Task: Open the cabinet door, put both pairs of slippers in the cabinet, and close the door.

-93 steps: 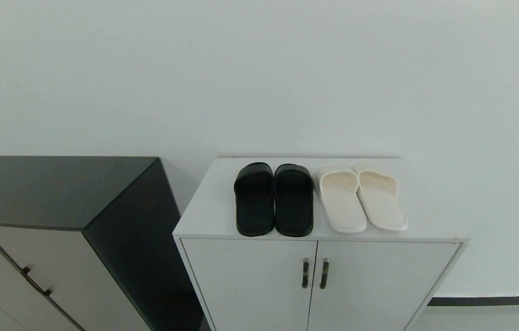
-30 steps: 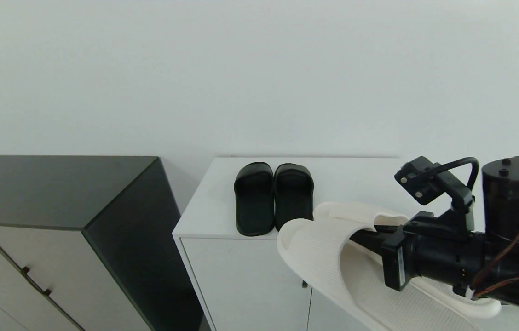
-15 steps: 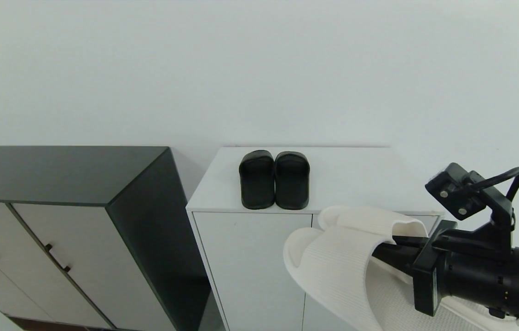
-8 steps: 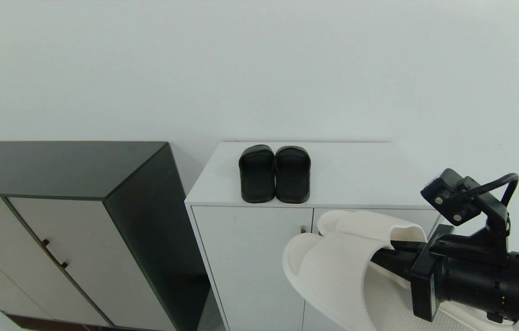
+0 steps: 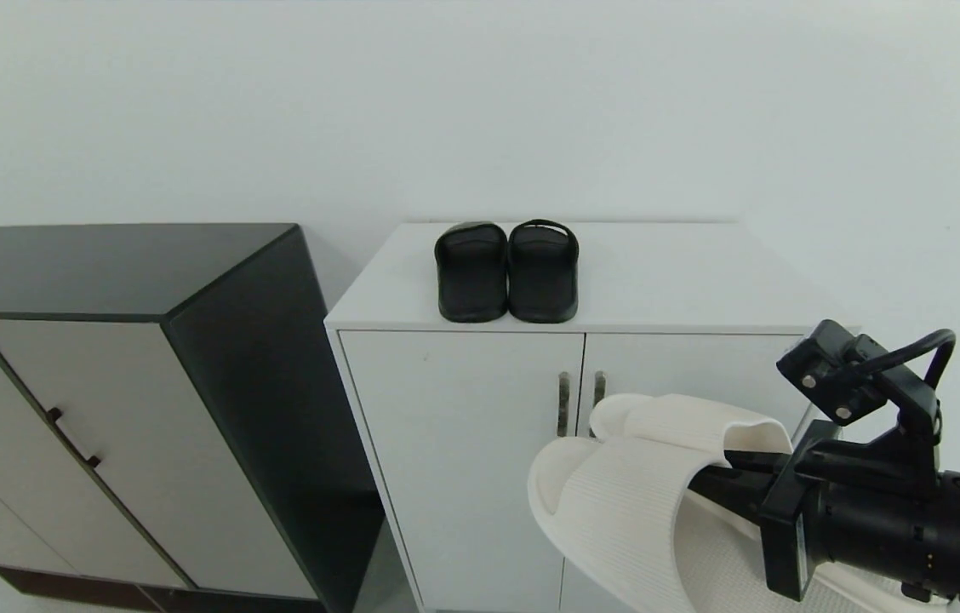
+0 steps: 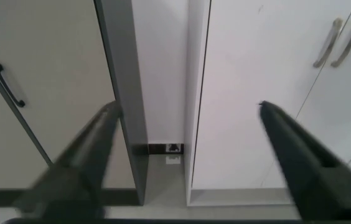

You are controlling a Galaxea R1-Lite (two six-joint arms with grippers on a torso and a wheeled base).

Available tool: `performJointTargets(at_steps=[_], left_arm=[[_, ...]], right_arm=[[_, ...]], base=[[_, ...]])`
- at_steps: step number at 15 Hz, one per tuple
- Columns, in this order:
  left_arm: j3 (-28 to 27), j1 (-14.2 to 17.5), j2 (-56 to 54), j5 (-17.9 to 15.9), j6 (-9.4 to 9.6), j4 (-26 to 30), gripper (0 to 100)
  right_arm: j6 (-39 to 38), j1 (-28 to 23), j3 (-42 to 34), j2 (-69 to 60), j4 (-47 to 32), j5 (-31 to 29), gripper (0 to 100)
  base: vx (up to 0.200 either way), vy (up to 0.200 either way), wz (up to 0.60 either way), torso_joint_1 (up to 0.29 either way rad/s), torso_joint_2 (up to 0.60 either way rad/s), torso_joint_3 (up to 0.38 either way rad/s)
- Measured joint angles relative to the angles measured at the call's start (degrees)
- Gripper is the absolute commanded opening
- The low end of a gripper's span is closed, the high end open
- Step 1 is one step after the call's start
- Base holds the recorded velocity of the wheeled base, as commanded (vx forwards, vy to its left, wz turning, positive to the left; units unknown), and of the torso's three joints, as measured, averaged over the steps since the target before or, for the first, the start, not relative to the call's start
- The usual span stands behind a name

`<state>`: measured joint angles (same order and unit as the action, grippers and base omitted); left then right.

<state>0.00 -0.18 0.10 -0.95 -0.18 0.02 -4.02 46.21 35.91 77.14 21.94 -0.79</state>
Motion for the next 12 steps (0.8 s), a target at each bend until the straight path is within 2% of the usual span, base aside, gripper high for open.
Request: performJointTargets(at_steps=[7, 12], left_arm=[[0.00, 0.00, 0.00, 0.00, 0.02, -0.02, 100], [0.00, 0.00, 0.00, -0.11, 0.07, 0.00, 100]], right_arm=[[0.17, 0.00, -0.72, 0.54, 0.02, 0.01, 0], [2.58, 0.00, -0.89, 0.98, 0.26, 0.09, 0]], base=[[0.000, 0.000, 0.00, -0.172, 0.50, 0.316], [0.000, 0.000, 0.00, -0.123, 0.47, 0.340]])
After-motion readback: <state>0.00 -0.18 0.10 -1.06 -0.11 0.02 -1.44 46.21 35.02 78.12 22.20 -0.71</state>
